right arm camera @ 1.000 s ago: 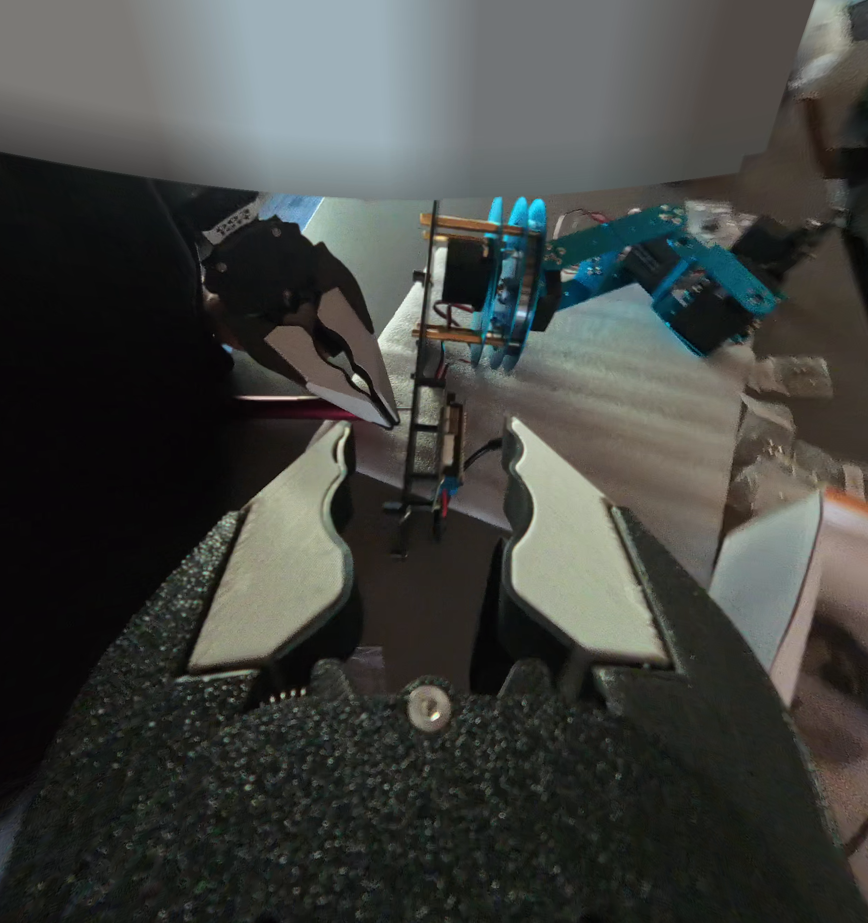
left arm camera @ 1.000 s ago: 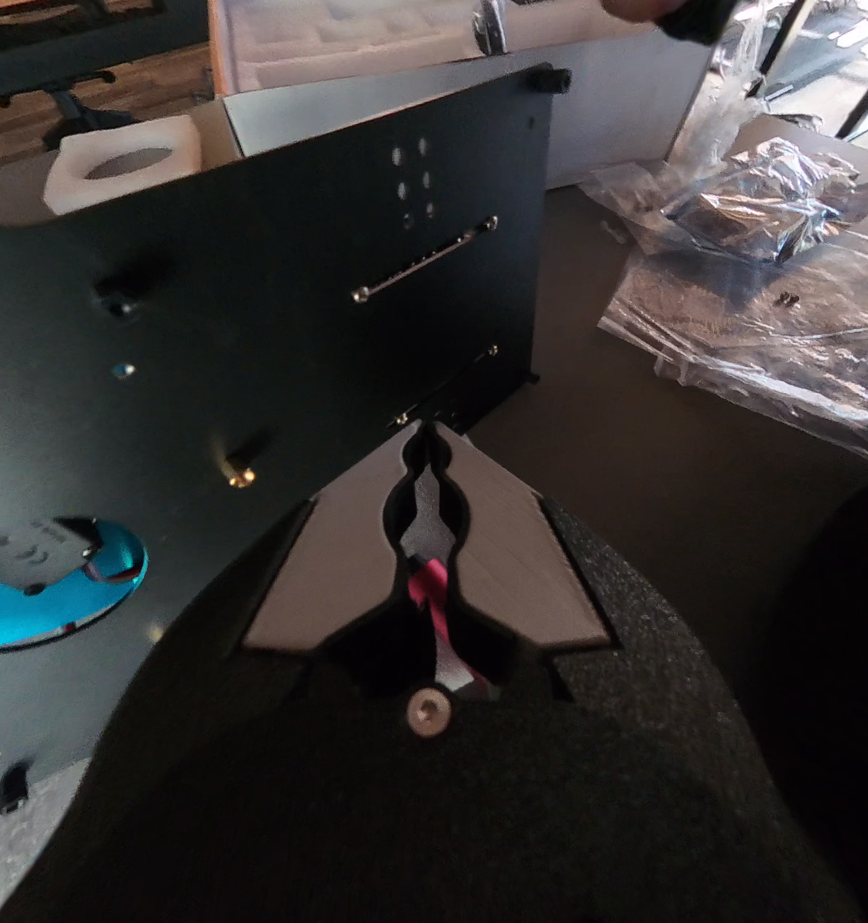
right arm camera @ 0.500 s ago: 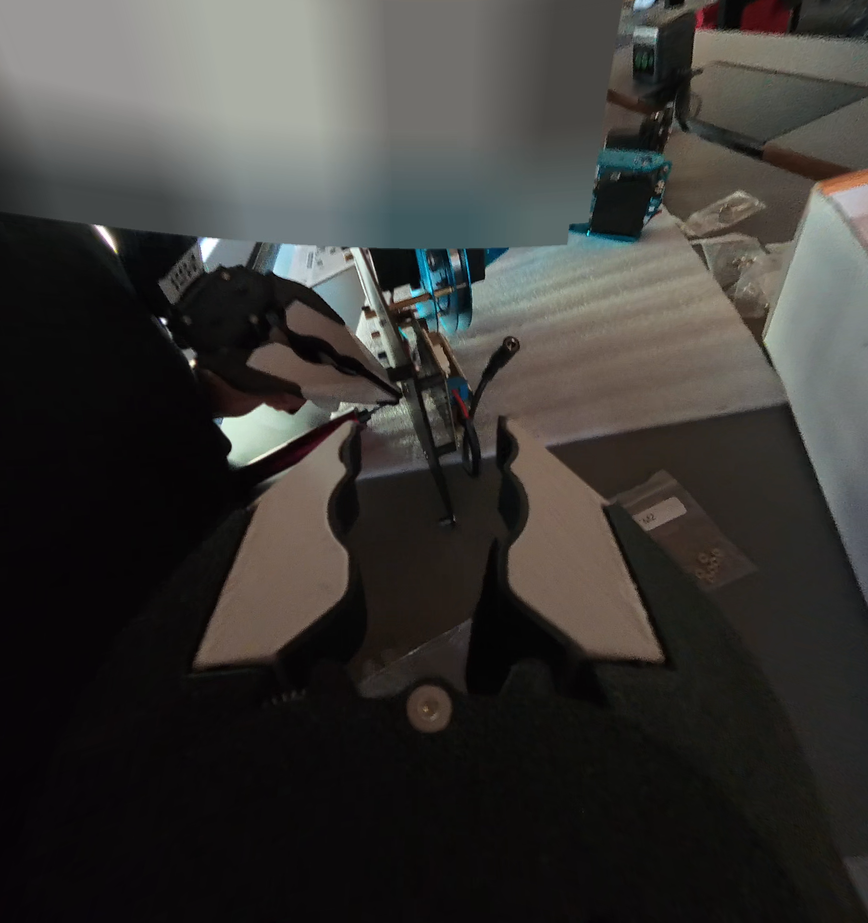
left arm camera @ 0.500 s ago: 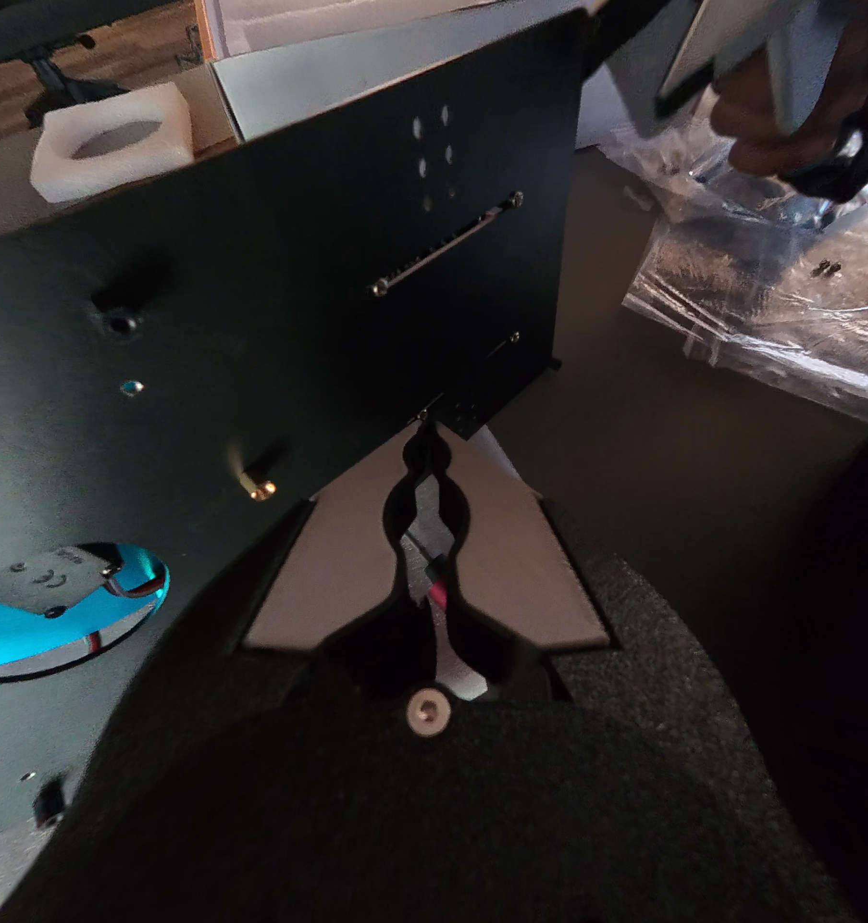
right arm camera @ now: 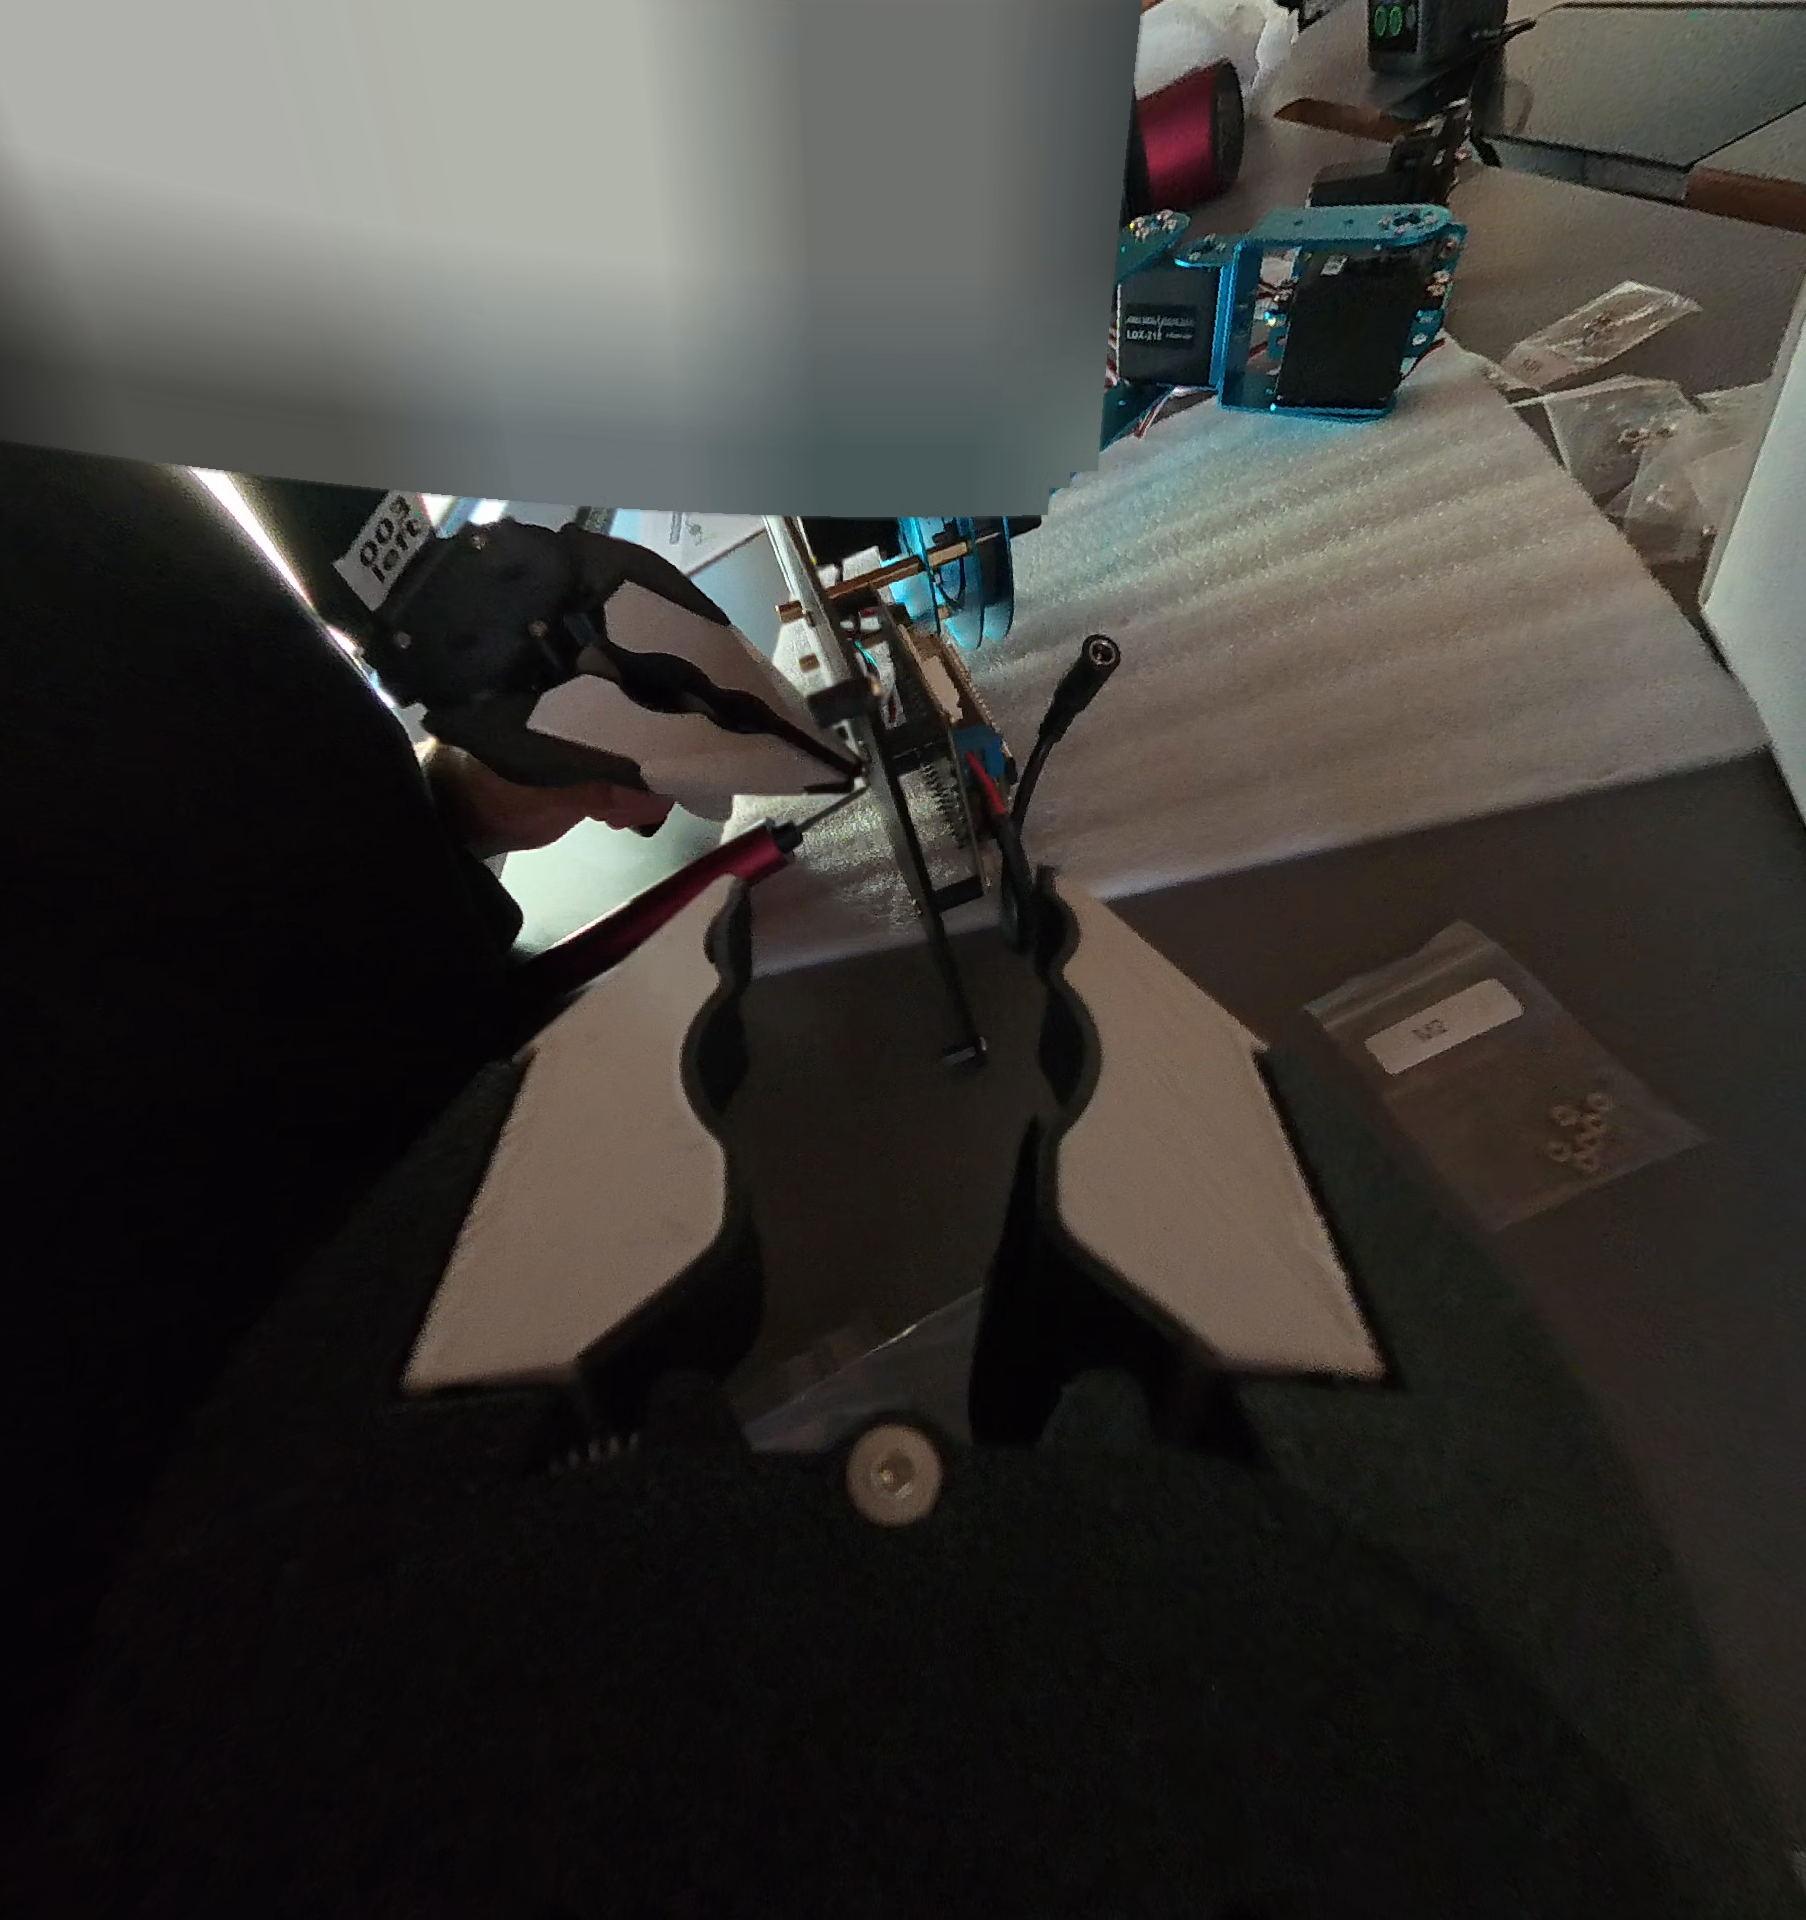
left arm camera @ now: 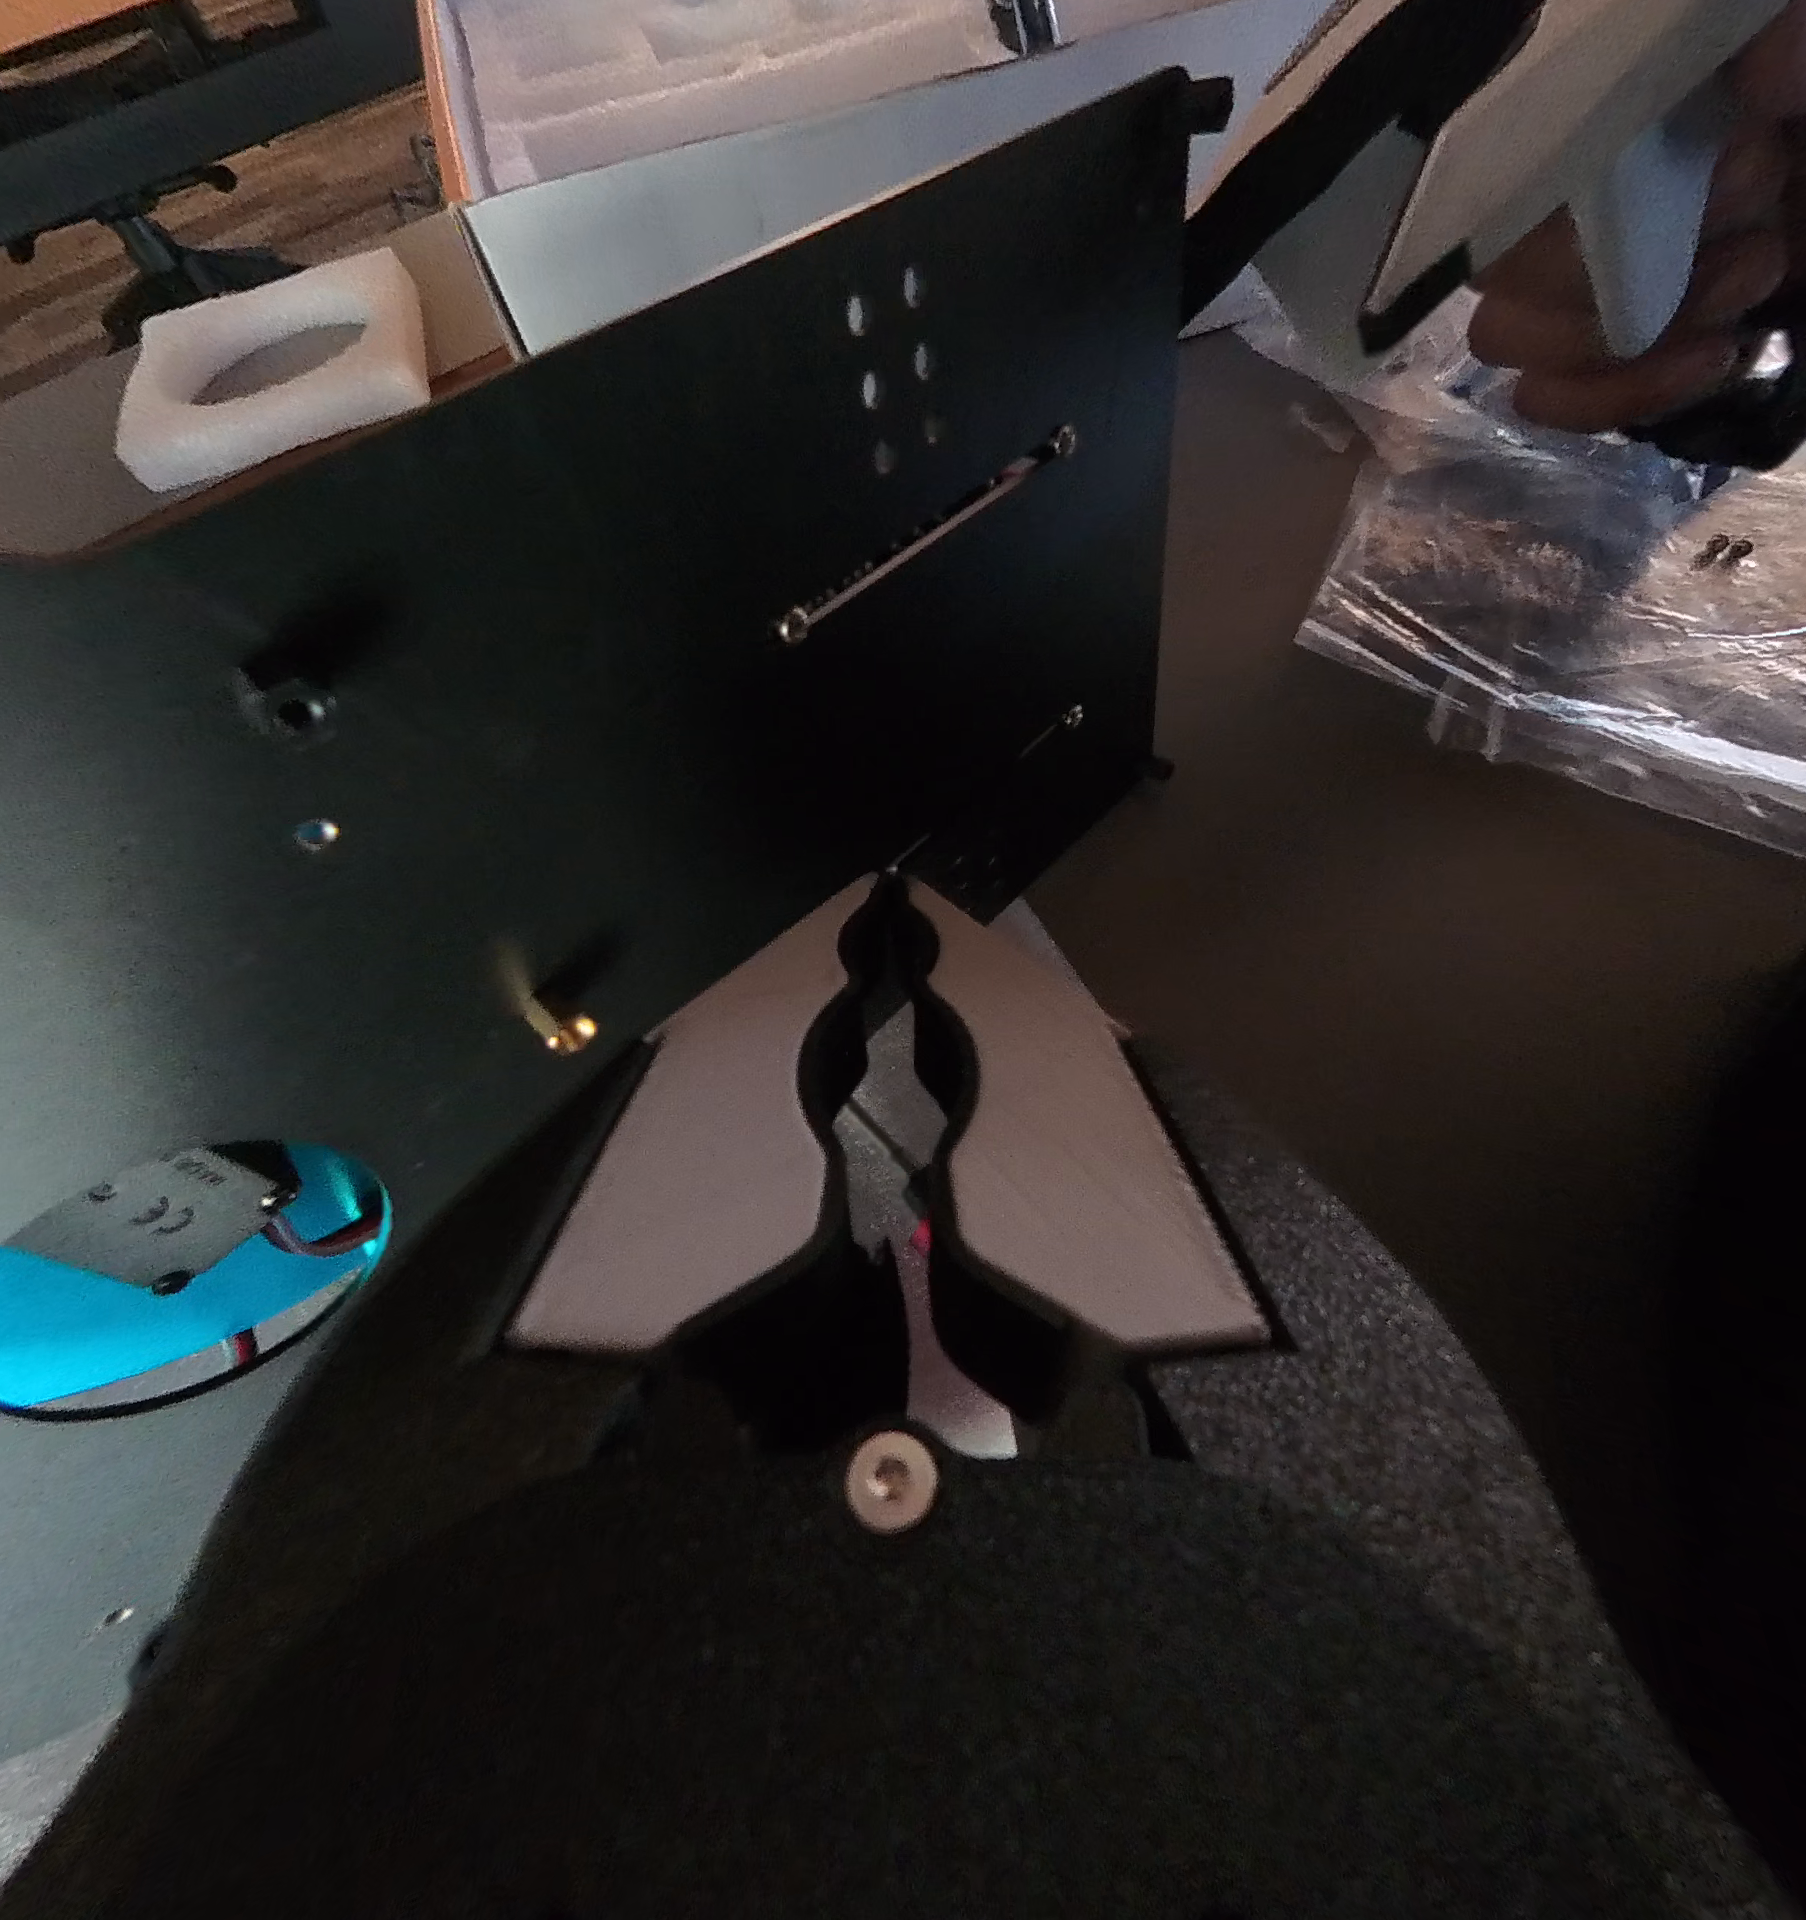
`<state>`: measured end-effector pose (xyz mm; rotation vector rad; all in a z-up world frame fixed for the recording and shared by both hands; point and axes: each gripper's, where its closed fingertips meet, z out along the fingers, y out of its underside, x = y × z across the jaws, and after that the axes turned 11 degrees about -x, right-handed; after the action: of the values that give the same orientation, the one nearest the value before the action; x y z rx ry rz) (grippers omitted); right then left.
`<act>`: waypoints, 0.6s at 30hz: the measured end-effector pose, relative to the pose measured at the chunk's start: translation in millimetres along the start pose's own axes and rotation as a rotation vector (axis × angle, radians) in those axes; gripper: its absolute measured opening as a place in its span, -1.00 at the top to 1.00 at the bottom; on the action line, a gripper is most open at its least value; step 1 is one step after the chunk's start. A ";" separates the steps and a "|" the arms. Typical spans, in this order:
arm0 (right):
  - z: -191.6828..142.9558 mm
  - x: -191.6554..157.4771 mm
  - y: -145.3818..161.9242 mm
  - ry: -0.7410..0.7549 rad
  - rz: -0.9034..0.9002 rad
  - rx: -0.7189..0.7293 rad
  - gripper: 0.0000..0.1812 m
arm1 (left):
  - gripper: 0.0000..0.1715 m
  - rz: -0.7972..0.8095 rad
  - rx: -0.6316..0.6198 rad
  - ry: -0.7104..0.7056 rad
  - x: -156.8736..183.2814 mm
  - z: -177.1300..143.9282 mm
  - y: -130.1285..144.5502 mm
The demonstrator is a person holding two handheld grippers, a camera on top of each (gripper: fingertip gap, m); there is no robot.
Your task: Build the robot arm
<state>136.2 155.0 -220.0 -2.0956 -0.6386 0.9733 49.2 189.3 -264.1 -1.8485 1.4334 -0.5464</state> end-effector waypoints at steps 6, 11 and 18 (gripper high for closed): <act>5.9 5.3 9.5 0.020 -0.007 -0.053 0.38 | 1.00 0.001 0.000 0.012 -0.2 0.2 -0.5; 15.6 -3.1 5.2 -0.070 -0.058 -0.074 0.35 | 1.00 0.033 0.005 0.037 5.5 0.1 -2.9; -15.1 10.8 -15.7 -0.021 -0.044 0.008 0.44 | 1.00 0.025 0.000 0.022 3.8 1.9 -2.0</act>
<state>152.6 165.8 -205.7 -2.0585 -0.6880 0.9729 52.9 186.4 -264.2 -1.8274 1.4692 -0.5561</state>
